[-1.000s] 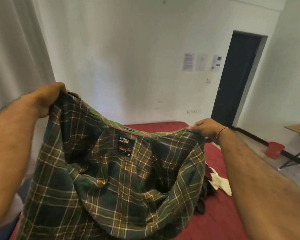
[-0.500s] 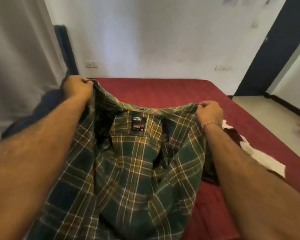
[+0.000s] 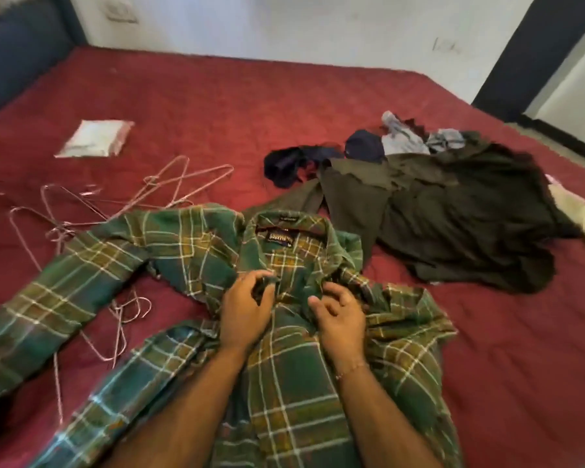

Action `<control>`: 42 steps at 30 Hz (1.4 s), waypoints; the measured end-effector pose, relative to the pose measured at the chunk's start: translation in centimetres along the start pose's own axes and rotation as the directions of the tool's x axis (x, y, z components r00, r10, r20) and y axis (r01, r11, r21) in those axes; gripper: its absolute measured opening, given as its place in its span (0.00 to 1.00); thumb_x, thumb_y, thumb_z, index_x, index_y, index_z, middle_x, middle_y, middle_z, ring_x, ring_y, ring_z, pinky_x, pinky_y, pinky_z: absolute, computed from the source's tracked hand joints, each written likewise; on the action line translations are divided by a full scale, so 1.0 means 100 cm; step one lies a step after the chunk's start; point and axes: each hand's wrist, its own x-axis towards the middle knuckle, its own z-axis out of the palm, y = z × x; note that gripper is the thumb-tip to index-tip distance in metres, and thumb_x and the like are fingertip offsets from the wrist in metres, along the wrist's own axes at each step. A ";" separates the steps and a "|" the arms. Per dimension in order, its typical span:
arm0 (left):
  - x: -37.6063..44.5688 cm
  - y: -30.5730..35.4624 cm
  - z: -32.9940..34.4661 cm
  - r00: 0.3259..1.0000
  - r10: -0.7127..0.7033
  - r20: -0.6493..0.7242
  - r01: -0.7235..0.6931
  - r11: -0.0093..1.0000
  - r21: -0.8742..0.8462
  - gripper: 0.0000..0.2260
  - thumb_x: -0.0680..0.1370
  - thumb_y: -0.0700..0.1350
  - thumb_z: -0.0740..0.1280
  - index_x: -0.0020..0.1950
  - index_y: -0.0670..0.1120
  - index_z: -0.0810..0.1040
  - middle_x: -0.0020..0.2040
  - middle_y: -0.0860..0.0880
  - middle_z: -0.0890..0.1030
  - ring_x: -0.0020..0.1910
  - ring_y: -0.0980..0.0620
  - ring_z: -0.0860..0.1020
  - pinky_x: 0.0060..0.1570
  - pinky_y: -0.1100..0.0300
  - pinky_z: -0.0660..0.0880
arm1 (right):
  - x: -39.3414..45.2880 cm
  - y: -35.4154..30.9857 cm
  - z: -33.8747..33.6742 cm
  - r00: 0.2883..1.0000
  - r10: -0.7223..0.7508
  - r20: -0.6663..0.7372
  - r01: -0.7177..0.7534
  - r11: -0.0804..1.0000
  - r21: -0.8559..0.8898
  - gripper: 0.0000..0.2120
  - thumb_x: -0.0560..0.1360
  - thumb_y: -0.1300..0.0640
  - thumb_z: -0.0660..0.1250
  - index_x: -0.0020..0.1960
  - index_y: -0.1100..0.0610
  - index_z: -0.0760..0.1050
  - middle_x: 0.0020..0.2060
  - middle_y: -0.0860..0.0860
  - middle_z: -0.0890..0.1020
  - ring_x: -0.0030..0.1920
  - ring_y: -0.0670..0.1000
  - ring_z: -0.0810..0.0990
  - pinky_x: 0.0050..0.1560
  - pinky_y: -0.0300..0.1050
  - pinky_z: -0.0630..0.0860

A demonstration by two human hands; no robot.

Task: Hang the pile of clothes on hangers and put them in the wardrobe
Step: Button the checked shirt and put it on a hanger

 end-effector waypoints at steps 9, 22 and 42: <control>0.000 -0.015 -0.009 0.987 0.155 0.031 -0.146 0.968 -0.205 0.06 0.78 0.38 0.65 0.48 0.43 0.81 0.46 0.48 0.81 0.48 0.50 0.79 0.50 0.58 0.75 | -0.003 -0.004 0.027 0.985 0.098 -0.145 -0.070 0.981 0.183 0.08 0.79 0.66 0.69 0.45 0.56 0.75 0.36 0.56 0.71 0.35 0.48 0.72 0.36 0.41 0.78; 0.011 -0.021 -0.012 0.985 0.081 0.152 -0.011 0.910 -0.414 0.10 0.73 0.39 0.74 0.52 0.49 0.84 0.50 0.55 0.83 0.50 0.58 0.81 0.53 0.65 0.77 | 0.004 0.012 0.052 0.989 0.146 0.007 -0.144 0.969 0.202 0.08 0.71 0.62 0.77 0.38 0.58 0.77 0.35 0.56 0.78 0.39 0.54 0.79 0.41 0.44 0.82; -0.034 0.035 -0.012 0.991 -0.129 -0.025 0.131 0.988 0.082 0.03 0.78 0.48 0.73 0.46 0.50 0.82 0.44 0.57 0.78 0.45 0.59 0.76 0.46 0.62 0.73 | 0.005 0.015 0.031 0.972 0.126 0.197 -0.189 0.919 0.347 0.13 0.80 0.70 0.66 0.39 0.59 0.72 0.32 0.52 0.76 0.37 0.50 0.78 0.39 0.41 0.81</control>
